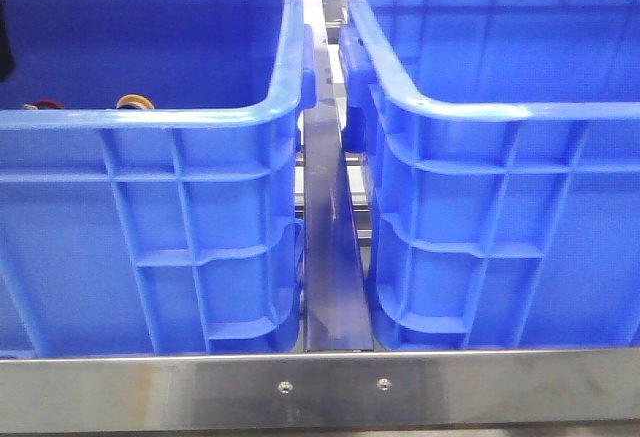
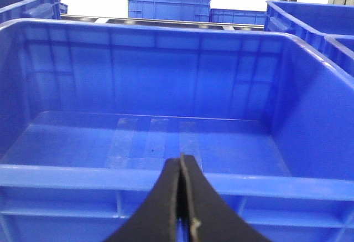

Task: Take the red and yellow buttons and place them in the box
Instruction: 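Grasp the red-capped button with the left gripper and lift it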

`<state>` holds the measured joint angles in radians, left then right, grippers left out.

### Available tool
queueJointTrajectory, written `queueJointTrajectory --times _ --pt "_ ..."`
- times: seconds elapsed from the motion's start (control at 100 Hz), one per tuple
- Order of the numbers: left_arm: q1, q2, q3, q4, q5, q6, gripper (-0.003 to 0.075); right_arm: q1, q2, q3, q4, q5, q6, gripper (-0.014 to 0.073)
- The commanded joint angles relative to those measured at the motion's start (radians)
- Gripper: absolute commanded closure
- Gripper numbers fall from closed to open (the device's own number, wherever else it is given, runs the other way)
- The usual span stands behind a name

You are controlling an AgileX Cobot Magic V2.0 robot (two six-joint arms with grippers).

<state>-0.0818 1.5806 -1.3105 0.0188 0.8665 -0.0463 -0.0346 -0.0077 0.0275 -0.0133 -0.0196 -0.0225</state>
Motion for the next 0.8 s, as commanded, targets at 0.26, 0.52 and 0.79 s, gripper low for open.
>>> queueJointTrajectory --times 0.26,0.52,0.79 --pt "-0.008 0.164 -0.166 -0.037 0.007 -0.002 0.0207 -0.004 -0.023 0.005 -0.001 -0.082 0.000 0.0696" --pt "-0.006 0.227 -0.197 -0.037 0.015 -0.002 0.0224 -0.004 -0.023 0.005 -0.001 -0.082 0.000 0.0696" --pt "-0.006 0.227 -0.197 -0.033 0.012 -0.002 0.0457 -0.004 -0.023 0.005 -0.001 -0.082 0.000 0.0696"
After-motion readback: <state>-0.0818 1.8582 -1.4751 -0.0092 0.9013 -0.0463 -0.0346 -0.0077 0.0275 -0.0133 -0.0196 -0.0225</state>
